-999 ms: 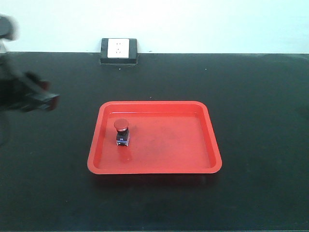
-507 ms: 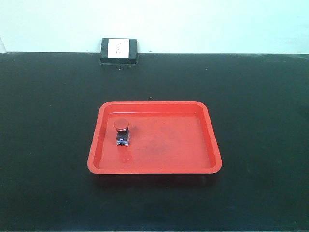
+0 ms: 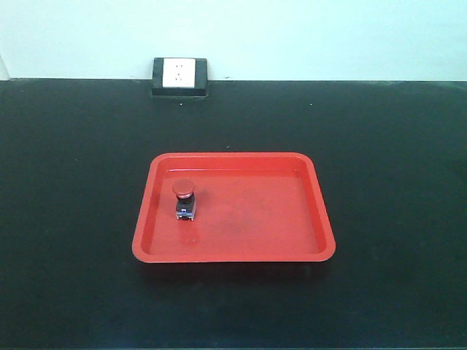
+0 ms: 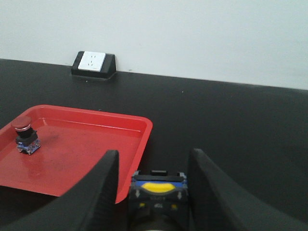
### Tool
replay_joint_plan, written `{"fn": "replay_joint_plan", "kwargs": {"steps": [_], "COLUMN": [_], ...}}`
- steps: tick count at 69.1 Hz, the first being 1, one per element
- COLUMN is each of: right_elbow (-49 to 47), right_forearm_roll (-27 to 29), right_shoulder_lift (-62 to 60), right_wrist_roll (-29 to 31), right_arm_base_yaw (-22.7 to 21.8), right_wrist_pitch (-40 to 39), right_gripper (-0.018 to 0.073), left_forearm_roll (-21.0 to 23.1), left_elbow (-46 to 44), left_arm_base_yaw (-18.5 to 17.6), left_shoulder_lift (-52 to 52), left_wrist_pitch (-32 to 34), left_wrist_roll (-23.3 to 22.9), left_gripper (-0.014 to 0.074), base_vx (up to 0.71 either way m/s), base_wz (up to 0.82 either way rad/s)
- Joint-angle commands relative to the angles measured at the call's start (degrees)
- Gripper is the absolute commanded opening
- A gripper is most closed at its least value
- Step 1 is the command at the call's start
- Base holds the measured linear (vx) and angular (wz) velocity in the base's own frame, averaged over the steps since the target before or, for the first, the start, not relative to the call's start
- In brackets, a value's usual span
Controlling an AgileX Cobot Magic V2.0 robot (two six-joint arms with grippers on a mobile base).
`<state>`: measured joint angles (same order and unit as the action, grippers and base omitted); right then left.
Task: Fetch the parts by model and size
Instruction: 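Lift the left gripper and withdraw it away from the tray, then move the right gripper over the tray beside the red button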
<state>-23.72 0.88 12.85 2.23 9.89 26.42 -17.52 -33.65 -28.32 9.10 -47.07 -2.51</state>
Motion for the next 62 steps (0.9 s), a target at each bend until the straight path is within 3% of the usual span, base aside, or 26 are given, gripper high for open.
{"fn": "replay_joint_plan", "kwargs": {"steps": [1, 10, 21, 55, 62], "right_elbow": [-1.67, -3.83, -9.10, -33.31, -39.98], "right_forearm_roll": [1.95, 5.89, 6.91, 8.64, 9.07], "right_shoulder_lift": [4.75, 11.90, 20.83, 59.45, 67.67], "right_wrist_roll": [1.41, 6.58, 11.47, 11.82, 8.10], "right_arm_base_yaw": [-0.20, 0.19, 4.85, 14.58, 15.30], "right_wrist_pitch": [-8.33, -10.08, -10.73, -8.16, -4.76], "right_gripper": [-0.0005, -0.0005, -0.0005, -0.0005, -0.0005], "left_forearm_roll": [-0.07, -0.07, -0.14, -0.15, -0.15], "left_elbow": [-1.02, -1.02, -1.02, -1.02, -1.02], "left_arm_base_yaw": [-0.12, -0.12, -0.12, -0.12, -0.12], "left_shoulder_lift": [0.79, 0.79, 0.79, 0.79, 0.79], "left_wrist_pitch": [3.16, 3.16, 3.13, 2.98, 2.98], "left_wrist_roll": [0.20, 0.20, 0.21, 0.26, 0.26], "left_gripper": [-0.0008, -0.0008, -0.0008, -0.0008, -0.0008], "base_vx": [0.00, 0.00, 0.00, 0.00, 0.00], "base_wz": [0.00, 0.00, 0.00, 0.00, 0.00]}}
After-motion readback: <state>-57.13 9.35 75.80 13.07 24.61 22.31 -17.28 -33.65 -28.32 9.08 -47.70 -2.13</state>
